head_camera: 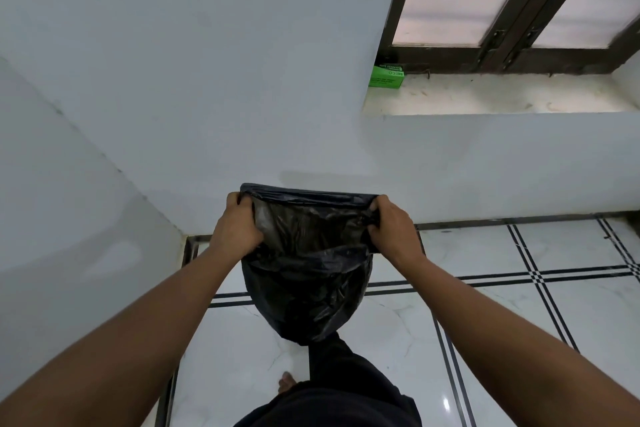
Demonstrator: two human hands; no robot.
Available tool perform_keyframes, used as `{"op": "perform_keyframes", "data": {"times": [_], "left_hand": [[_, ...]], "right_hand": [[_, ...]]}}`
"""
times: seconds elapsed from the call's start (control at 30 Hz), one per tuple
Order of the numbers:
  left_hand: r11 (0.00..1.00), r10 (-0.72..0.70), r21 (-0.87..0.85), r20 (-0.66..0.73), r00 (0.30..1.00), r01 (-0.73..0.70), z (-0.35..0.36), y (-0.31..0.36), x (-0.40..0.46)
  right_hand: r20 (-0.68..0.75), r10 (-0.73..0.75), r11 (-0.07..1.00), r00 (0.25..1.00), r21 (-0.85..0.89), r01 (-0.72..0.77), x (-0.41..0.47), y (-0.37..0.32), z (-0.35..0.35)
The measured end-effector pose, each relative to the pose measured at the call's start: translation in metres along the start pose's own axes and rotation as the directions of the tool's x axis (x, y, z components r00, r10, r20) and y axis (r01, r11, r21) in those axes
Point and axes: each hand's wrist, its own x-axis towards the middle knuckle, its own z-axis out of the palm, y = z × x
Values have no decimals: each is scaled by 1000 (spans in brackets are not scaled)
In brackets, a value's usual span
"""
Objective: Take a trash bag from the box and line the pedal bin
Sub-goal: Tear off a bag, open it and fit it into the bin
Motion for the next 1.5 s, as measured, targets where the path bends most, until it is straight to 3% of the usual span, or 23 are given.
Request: {"op": "perform_keyframes", "data": {"times": [0.1,0.3,0.47,0.57,0.67,0.77,1.1,1.3,1.47,1.5], "left_hand": [[999,42,15,33,999,-42,6,-1,12],[997,61,40,94,994,-65,15,5,25],[996,86,-28,91,992,-84,24,17,33],[993,43,-112,101,994,-31,35,26,34],[979,14,-204,135,991,14,54,31,34],[971,-18,-234,157,987,55,77,33,36],[962,-167,-217,0,986,163,197,4,101],[956,-210,-230,-90,974,185,284,-24,165],[976,-122,-201,-178,977,85,361,-59,220],[980,-96,-191,-180,979,61,378,-66,231]], "right_hand": [[76,111,987,991,107,-119,7,-7,7],[30,161,964,987,-219,-150,20,-5,15],[35,246,936,969,-267,-228,38,2,10],[109,358,932,927,-105,-348,47,11,15],[188,561,766,806,252,-591,54,26,34],[295,639,557,711,459,-692,55,37,58],[465,584,45,666,800,-598,110,102,187],[495,568,-138,658,845,-516,157,142,287],[464,626,-210,627,875,-437,193,185,369],[443,648,-180,620,880,-440,199,196,386]]}}
